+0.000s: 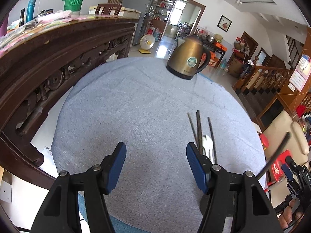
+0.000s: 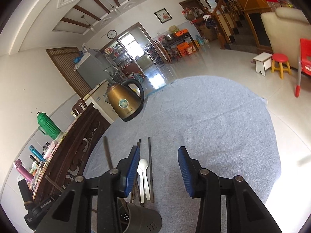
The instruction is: Organize utensils
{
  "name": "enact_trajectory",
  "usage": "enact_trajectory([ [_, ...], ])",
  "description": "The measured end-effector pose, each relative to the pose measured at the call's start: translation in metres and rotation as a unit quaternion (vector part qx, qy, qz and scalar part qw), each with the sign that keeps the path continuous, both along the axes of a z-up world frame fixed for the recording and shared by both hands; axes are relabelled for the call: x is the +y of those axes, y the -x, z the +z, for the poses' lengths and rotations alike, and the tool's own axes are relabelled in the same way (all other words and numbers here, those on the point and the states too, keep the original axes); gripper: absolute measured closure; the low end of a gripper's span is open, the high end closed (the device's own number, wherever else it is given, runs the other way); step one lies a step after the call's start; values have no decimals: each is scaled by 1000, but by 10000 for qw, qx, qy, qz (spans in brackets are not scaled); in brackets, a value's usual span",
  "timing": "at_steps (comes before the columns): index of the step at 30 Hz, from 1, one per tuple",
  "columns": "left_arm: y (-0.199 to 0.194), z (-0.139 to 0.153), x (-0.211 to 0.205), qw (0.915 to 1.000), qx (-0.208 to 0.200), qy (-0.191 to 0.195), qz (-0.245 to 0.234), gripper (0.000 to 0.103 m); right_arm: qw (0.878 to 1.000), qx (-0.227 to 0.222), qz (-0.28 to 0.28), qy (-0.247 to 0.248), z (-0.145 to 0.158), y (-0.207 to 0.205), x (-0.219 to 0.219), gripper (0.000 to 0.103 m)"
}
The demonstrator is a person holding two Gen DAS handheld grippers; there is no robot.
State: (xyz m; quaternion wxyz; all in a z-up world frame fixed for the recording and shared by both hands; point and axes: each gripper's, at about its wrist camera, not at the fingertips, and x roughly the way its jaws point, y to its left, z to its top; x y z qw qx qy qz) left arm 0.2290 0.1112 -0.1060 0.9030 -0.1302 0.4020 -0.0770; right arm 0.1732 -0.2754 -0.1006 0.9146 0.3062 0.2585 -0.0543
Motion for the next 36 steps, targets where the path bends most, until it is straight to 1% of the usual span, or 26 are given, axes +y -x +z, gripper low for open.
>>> enact_trajectory([
  [4,-7,-14,-1,9999,140,-56,6,38,9997,181,10,-145,-14,-7,-6,60],
  [5,-8,-17,-2,9998,166,-83,2,40,9996,229,13,-176,-18,-10,-8,60],
  [8,-13,-29,-5,9995,273,-179,-41,53,9991,349,35,-256,-28,-15,-10,60],
  [10,-15,-34,-7,9992,340,-197,-51,55,9986,432,49,-287,-34,-20,-11,60],
  [11,-16,-36,-8,9991,359,-209,-55,59,9984,475,65,-297,-37,-22,-11,60],
  [12,-17,-39,-9,9990,374,-236,-69,64,9982,511,83,-309,-40,-24,-12,60],
  [14,-18,-42,-10,9987,405,-282,-102,68,9975,606,145,-320,-47,-30,-12,60],
  [18,-25,-51,-13,9979,536,-297,-206,68,9959,803,317,-254,-59,-48,-13,60],
  [22,-37,-60,-18,9966,671,-346,-328,68,9925,1053,596,-188,-74,-79,-15,59],
  [25,-51,-66,-21,9950,834,-325,-449,68,9889,1240,823,-21,-81,-106,-12,60],
  [30,-72,-72,-31,9928,919,-440,-636,68,9813,1428,1281,134,-85,-160,1,59],
  [34,-86,-73,-41,9910,934,-511,-808,68,9744,1598,1575,115,-93,-201,16,59],
  [36,-93,-73,-48,9899,904,-603,-914,68,9721,1701,1615,70,-98,-218,21,59],
])
